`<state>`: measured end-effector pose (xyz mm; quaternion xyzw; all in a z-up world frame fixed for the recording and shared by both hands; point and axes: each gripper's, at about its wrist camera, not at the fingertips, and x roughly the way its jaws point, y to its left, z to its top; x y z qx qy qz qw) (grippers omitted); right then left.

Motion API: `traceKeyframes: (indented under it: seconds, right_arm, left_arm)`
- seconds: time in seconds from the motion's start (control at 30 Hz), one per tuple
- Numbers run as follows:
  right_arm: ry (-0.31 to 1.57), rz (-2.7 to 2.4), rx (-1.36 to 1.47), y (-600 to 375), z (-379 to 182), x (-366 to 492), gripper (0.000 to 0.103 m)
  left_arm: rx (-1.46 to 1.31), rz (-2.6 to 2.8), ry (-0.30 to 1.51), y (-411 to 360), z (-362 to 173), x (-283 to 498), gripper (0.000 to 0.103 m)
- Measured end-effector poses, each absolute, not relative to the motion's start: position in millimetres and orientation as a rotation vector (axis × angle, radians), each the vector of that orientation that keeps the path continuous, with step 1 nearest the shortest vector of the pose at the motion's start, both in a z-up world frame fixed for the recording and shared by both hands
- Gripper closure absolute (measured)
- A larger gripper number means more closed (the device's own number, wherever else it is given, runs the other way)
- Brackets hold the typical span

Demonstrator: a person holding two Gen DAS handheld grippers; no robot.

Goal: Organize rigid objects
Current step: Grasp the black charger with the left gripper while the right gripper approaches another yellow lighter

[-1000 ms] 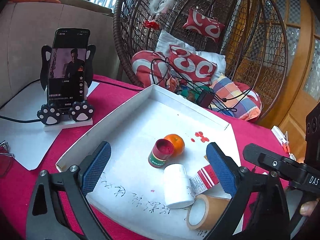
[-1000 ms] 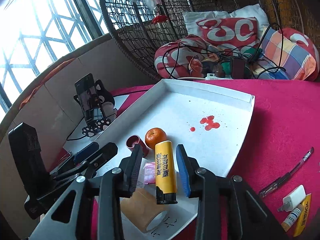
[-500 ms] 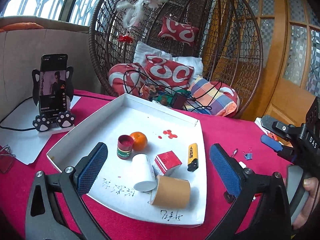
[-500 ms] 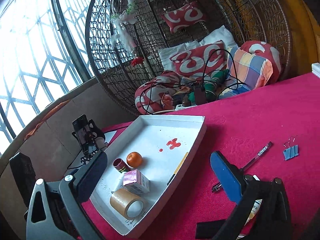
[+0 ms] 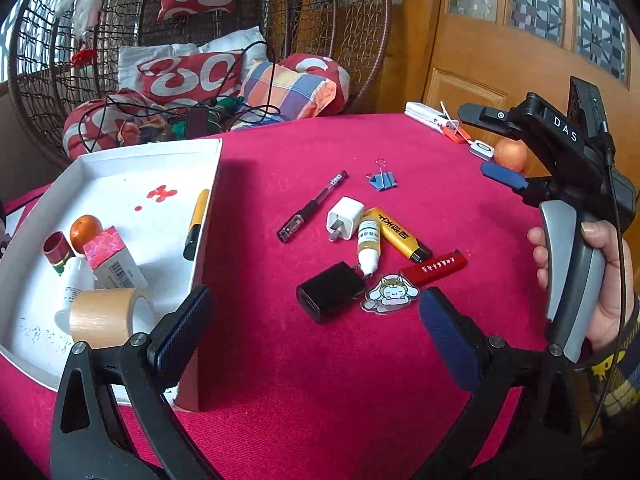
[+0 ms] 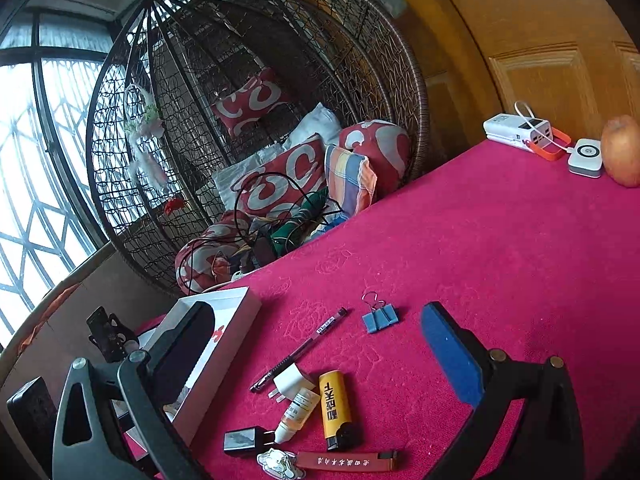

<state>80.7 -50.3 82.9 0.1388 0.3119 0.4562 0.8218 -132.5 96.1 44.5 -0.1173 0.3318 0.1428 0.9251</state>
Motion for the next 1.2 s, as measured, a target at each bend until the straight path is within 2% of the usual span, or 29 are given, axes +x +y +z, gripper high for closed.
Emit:
traceKeyframes:
  seconds: [0.23, 0.37, 0.43, 0.53, 0.8, 0.87, 0.9, 0.97, 1.07, 1.2]
  right_arm:
    - [0.698, 0.972, 0.354, -68.5, 69.4, 96.2, 0.0]
    - [0.709, 0.991, 0.359, -72.5, 65.7, 97.8, 0.0]
    - [0.716, 0.992, 0.364, -75.3, 63.4, 98.9, 0.0]
    - [0.72, 0.986, 0.373, -80.3, 59.6, 101.8, 0.0]
    - [0.766, 0.97, 0.413, -82.3, 47.2, 108.5, 0.0]
    - [0.773, 0.974, 0.414, -81.3, 47.0, 107.9, 0.0]
    - [0.773, 0.978, 0.413, -80.9, 47.2, 106.7, 0.0]
    - [0.765, 0.981, 0.404, -81.4, 49.4, 105.2, 0.0]
    - [0.755, 0.975, 0.402, -83.1, 51.4, 104.9, 0.0]
    - [0.772, 0.976, 0.406, -81.5, 48.1, 106.0, 0.0]
  left_arm:
    - [-0.169, 0.242, 0.732, 85.6, 27.6, -90.8, 0.0]
    - [-0.219, 0.205, 0.801, 99.7, 15.7, -69.7, 0.0]
    - [-0.268, 0.166, 0.817, 104.8, 11.5, -69.7, 0.001]
    - [-0.269, 0.132, 0.829, 100.2, 11.7, -75.6, 0.009]
    - [-0.202, 0.083, 0.846, 86.9, 19.7, -90.7, 0.011]
    - [-0.171, 0.125, 0.861, 92.2, 19.0, -90.3, 0.019]
    - [-0.147, 0.154, 0.877, 94.0, 17.5, -90.1, 0.031]
    - [-0.137, 0.165, 0.884, 97.0, 17.0, -92.4, 0.033]
    - [-0.076, 0.198, 0.921, 94.2, 11.6, -94.6, 0.047]
    - [-0.062, 0.195, 0.923, 92.8, 8.5, -91.3, 0.047]
